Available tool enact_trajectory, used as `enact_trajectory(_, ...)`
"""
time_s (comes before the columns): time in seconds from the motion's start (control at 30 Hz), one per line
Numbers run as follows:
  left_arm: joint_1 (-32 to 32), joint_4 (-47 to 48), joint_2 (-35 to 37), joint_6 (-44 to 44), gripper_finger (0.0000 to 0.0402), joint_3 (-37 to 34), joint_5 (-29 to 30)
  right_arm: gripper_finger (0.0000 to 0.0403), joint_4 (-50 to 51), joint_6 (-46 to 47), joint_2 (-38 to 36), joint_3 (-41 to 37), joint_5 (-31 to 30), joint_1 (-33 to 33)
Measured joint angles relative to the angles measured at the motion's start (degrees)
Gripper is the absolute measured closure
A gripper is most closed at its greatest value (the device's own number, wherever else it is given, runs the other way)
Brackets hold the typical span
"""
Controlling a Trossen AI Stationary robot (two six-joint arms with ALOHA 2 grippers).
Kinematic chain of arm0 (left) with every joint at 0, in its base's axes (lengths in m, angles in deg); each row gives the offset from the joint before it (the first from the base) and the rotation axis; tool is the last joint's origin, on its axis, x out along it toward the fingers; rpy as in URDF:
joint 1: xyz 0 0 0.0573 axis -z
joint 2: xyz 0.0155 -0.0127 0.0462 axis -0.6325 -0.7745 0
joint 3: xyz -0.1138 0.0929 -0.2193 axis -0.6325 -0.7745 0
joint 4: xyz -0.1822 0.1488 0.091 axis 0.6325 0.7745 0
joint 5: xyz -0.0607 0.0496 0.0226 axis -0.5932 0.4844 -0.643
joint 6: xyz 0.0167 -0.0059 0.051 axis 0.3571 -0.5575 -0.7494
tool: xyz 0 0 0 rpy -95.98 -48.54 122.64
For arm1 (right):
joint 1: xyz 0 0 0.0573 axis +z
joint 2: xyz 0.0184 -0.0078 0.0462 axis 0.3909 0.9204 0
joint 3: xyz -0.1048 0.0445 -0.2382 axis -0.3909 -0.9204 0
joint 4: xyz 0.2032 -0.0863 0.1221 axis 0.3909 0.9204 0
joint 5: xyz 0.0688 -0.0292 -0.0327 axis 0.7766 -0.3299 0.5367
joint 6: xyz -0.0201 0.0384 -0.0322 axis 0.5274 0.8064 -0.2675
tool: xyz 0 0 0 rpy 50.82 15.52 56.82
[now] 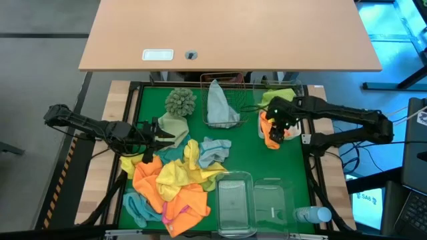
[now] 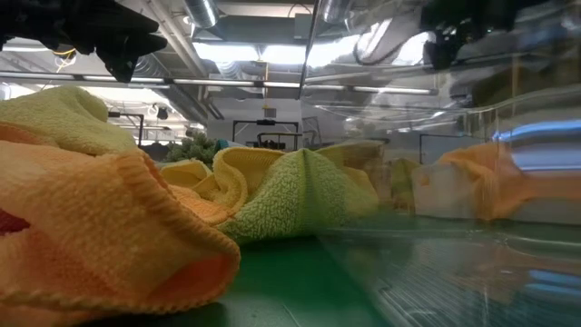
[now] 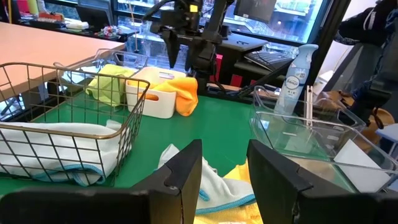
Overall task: Sort microfiber towel by color & place in baskets
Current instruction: Put the orange microfiber towel into the white bin
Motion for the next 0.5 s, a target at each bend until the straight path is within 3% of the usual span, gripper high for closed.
enact_trajectory(0.17, 0.0, 0.0, 0.0, 0.2, 0.0278, 0.0, 0.0, 0.0199, 0.0, 5.7, 0.5, 0.0, -11.4, 6.6)
enact_trajectory(0.5, 0.0, -0.1, 0.0, 0.3, 0.0278, 0.0, 0.0, 0.0199, -2.9, 9.5, 5.2, 0.0, -12.2, 18.0)
